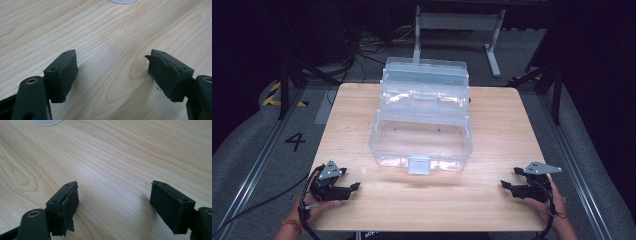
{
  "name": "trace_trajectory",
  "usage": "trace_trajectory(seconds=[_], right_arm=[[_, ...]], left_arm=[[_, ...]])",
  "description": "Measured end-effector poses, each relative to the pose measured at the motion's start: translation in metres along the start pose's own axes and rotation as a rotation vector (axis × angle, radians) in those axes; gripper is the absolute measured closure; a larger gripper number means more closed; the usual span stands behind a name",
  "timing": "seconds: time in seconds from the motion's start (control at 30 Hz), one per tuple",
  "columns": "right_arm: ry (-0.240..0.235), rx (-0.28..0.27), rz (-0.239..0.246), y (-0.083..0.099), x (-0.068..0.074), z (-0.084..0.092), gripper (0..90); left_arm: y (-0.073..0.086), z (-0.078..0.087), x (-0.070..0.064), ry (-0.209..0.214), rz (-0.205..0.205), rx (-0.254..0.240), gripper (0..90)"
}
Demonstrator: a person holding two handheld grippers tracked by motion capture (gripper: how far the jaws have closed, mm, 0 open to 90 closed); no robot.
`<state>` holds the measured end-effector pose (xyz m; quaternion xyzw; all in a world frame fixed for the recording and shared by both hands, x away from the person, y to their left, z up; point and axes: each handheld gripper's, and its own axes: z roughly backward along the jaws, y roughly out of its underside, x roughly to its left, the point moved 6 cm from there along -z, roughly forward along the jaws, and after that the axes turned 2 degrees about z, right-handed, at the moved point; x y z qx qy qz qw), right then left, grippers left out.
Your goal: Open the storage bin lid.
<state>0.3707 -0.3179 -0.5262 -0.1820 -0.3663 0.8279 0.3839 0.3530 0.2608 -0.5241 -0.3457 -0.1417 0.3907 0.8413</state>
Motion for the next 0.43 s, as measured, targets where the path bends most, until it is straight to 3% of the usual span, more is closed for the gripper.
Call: trace_trajectory(seconds=[0.07, 0.17, 0.2, 0.33, 0.37, 0.43], right_arm=[[0.002, 0.0, 0.001, 0.0, -0.0002, -0.0001, 22.2], [0.007, 0.002, -0.002, 0.0001, -0.0007, -0.0002, 21.1], [0.009, 0.003, -0.004, 0.0001, -0.0008, -0.0002, 20.8], [0.013, 0.004, -0.007, 0.0006, -0.0011, 0.0003, 20.6], [0.014, 0.004, -0.009, 0.0007, -0.0011, 0.0004, 20.5], [0.016, 0.004, -0.009, 0.0009, -0.0013, 0.0005, 20.3]], left_arm=[[-0.0006, -0.0004, 0.0009, -0.004, -0.009, -0.004, 23.3], [-0.0004, -0.0009, -0.0007, -0.001, 0.017, 0.007, 22.4], [-0.0014, -0.0014, 0.001, -0.005, 0.002, 0.006, 21.7], [-0.0025, -0.0036, 0.0021, -0.029, 0.04, 0.007, 18.6], [-0.0035, -0.0041, 0.0039, -0.037, 0.027, 0.004, 17.8], [-0.0041, -0.005, 0.004, -0.041, 0.04, 0.01, 16.0]])
